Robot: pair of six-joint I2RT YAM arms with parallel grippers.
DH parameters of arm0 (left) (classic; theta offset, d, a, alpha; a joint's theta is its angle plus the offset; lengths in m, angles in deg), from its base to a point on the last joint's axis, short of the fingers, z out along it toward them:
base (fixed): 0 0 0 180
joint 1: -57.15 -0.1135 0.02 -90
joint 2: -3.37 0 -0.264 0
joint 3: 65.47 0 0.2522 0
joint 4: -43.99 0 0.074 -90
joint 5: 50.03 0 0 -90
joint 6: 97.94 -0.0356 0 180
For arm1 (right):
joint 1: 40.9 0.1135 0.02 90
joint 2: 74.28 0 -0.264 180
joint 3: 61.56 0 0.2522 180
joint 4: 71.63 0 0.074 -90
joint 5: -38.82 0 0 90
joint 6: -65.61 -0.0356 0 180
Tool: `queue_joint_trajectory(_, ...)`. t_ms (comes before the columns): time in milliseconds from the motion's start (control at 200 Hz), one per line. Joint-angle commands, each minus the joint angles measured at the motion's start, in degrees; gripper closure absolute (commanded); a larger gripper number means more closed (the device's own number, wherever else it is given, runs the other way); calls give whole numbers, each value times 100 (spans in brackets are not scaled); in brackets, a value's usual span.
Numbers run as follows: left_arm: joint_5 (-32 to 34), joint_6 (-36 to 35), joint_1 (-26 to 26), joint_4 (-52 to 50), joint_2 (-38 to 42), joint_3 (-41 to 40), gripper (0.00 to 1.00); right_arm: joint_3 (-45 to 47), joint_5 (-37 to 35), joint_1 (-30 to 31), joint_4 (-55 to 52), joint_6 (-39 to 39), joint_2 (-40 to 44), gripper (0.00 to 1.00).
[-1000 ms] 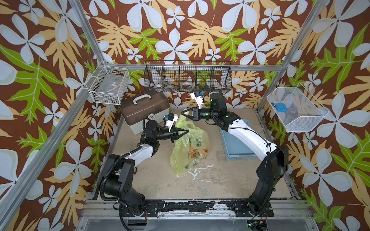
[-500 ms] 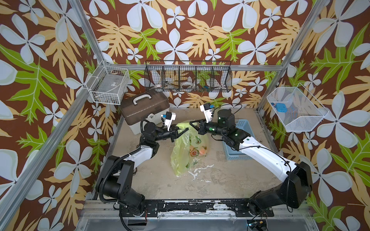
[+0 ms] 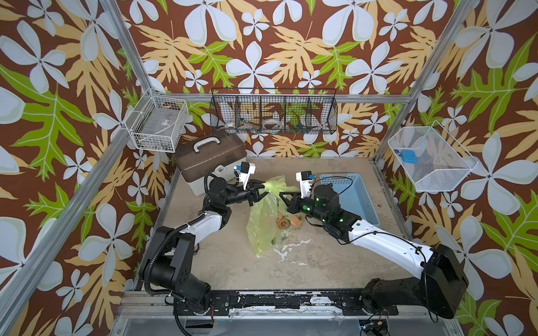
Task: Place the oranges into plastic bags & tie knots
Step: Tie the plastic bag at the center of the board.
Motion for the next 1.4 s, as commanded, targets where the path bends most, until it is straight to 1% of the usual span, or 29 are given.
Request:
queue_joint_trajectory(0, 62, -18, -12, 320, 111, -86, 60, -31, -315, 5, 18, -157, -56, 100)
queue_joint_trajectory(45, 6, -133, -16, 113, 140, -93, 52, -70, -335, -10, 3, -140, -73, 100)
queue_joint_trajectory(105, 24, -371, -10, -337, 212, -92, 49, -130, -361, -5, -25, -87, -98, 100)
queue_joint_trajectory(210, 340, -741, -14, -946, 452, -268, 47, -151, -395, -9, -43, -50, -111, 100)
queue_joint_trajectory(320, 780, -1400, -9, -2015, 766, -412, 46, -137, -396, -10, -70, -10, -112, 100)
queue_joint_trajectory(390, 920, -1714, -13, -2451, 994, -532, 45, -127, -387, -6, -78, 17, -111, 100)
queue_joint_trajectory(470, 839, -1957, -10, -2794, 1239, -596, 44, -113, -368, -7, -81, 38, -120, 100)
queue_joint_trajectory(535, 598, -2052, -15, -3030, 1406, -579, 44, -103, -329, -7, -77, 42, -120, 100)
queue_joint_trajectory(621, 271, -2053, -14, -3065, 1528, -573, 43, -102, -288, -9, -84, 65, -120, 100)
queue_joint_trajectory(686, 340, -2059, -11, -3111, 1513, -525, 43, -109, -234, -11, -74, 66, -127, 100)
queue_joint_trajectory(766, 385, -1967, -9, -2898, 1437, -499, 43, -113, -140, -6, -74, 66, -128, 100)
queue_joint_trajectory(811, 377, -1766, -14, -2578, 1373, -488, 43, -119, -74, -12, -71, 59, -137, 100)
queue_joint_trajectory(926, 446, -984, 33, -1305, 1319, -523, 41, -98, 24, -4, -69, 57, -154, 100)
queue_joint_trajectory(1006, 428, -685, 73, -942, 1231, -352, 41, -97, 65, 3, -74, 53, -172, 100)
queue_joint_trajectory(1111, 518, -739, 169, -1145, 1054, -40, 40, -97, 121, 0, -79, 50, -212, 100)
queue_joint_trajectory(1256, 806, -1431, 336, -2203, 860, 261, 40, -88, 172, 22, -70, 46, -209, 100)
queue_joint_trajectory(1396, 911, -1936, 361, -2917, 818, 216, 43, -97, 158, 32, -114, 70, -190, 100)
